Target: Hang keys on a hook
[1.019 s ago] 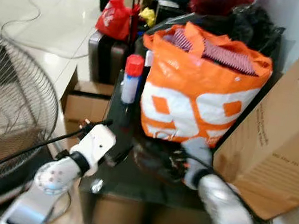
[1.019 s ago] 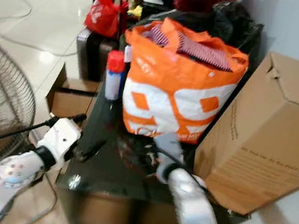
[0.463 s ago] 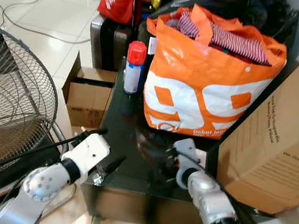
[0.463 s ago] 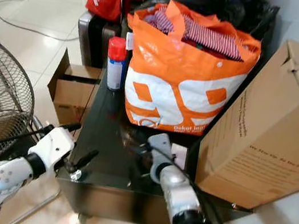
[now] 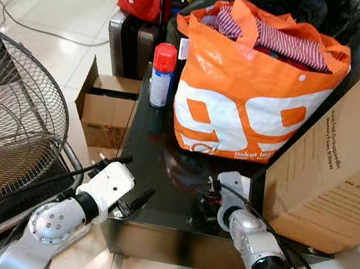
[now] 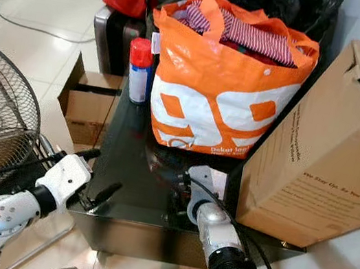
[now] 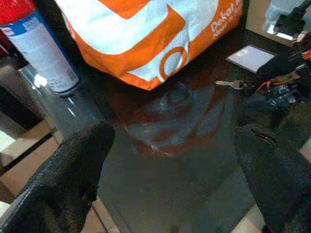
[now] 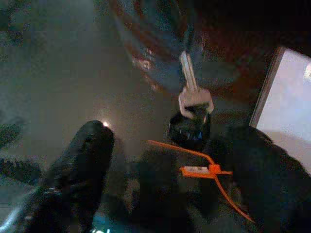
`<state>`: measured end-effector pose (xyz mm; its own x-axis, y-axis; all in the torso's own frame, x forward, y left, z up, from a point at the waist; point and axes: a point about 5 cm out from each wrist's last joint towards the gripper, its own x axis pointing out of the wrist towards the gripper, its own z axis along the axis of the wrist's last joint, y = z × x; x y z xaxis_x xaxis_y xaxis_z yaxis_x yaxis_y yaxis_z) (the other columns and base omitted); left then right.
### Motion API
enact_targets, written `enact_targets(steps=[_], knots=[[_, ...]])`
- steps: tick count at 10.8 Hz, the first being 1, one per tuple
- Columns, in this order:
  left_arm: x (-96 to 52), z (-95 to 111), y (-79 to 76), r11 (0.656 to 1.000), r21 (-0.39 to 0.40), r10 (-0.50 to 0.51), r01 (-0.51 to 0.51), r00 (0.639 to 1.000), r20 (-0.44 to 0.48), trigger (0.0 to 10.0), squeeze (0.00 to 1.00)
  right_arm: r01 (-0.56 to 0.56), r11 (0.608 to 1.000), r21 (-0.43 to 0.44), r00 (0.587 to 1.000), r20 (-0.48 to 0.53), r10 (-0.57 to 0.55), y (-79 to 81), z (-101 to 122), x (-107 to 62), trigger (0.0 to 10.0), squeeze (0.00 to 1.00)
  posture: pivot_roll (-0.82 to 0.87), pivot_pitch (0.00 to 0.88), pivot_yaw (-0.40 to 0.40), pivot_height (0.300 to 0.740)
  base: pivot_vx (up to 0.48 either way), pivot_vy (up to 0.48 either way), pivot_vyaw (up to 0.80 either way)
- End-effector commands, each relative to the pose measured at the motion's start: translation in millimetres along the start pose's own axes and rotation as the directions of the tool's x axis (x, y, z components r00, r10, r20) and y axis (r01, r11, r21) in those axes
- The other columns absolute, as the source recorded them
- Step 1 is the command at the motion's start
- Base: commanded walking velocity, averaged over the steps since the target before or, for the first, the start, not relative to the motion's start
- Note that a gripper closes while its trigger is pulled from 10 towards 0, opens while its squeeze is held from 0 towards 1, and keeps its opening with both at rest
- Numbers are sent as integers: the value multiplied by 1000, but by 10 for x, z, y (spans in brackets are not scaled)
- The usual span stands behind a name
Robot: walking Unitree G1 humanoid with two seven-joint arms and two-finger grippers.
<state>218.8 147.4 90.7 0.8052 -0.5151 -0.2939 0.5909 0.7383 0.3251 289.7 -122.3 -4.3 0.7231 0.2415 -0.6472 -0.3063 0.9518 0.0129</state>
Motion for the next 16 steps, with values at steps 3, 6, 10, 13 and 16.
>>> enact_targets(steps=[3, 6, 10, 13, 16], knots=[[-7, 38, -45, 1000, -3, -11, 11, 1000, 9, 10000, 0, 19, 998, 58, 1000, 10, -19, -45, 10, 17, 1137, 0, 19, 147, -54, 740, 0, 0, 0], [8, -45, 26, 1000, -6, -6, 6, 1000, -6, 10000, 0, 21, 997, 70, 1000, 9, -22, -33, 11, 29, 902, 0, 21, 147, -55, 740, 0, 0, 0], [-22, -237, 10, 1000, -12, -4, 3, 1000, -28, 10000, 0, 31, 997, 77, 1000, 0, -31, -43, -11, 36, 0, 0, 26, 148, -57, 740, 0, 0, 0], [70, -439, -36, 1000, -17, -7, 6, 999, -52, 10000, 0, 31, 997, 76, 1000, 0, -31, -27, -17, 44, 0, 0, 30, 142, -57, 740, 0, 0, 0], [260, -680, -13, 998, -64, 14, -18, 998, -65, 10000, 0, 29, 997, 74, 999, 14, -30, -14, -1, 48, 0, 0, 30, 133, -57, 740, 0, 0, 0]])
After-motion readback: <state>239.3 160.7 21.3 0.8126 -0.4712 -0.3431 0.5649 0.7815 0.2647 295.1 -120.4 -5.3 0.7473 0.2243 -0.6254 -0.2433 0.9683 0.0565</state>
